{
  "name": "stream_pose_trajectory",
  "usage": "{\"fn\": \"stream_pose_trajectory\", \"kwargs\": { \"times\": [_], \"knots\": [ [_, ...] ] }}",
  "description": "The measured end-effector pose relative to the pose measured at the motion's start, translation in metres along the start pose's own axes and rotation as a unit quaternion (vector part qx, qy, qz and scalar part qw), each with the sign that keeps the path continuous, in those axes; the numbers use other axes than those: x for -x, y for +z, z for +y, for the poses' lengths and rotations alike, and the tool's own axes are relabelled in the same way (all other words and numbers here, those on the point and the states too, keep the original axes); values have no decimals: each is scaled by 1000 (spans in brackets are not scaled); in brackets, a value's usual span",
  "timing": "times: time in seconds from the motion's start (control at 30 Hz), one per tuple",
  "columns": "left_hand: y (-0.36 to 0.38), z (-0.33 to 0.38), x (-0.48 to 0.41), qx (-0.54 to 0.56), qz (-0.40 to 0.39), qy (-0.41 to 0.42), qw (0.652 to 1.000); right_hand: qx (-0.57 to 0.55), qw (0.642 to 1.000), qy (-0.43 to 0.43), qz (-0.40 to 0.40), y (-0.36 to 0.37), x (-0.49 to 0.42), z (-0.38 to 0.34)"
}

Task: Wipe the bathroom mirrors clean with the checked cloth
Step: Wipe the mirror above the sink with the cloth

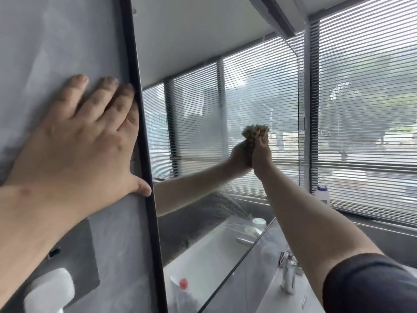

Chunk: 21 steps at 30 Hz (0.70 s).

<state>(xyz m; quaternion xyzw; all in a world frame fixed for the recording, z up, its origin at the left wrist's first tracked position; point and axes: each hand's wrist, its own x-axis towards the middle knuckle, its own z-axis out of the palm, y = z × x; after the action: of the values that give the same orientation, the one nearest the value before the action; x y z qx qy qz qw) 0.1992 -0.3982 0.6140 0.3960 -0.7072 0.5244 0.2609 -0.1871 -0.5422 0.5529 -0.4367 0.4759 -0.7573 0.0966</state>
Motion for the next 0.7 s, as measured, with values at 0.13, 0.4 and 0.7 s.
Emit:
{"fn": "stream_pose_trajectory", "kwargs": {
  "times": [0.13,0.4,0.7],
  "knots": [
    [-5,1,0,-13,-7,-1,1000,-119,990,56,56,-17,39,100],
    [-14,3,0,-38,-20,-3,999,-144,945,272,111,-25,150,232],
    [-18,4,4,-40,-25,-1,999,-58,969,237,44,-17,146,298]
  ]
}}
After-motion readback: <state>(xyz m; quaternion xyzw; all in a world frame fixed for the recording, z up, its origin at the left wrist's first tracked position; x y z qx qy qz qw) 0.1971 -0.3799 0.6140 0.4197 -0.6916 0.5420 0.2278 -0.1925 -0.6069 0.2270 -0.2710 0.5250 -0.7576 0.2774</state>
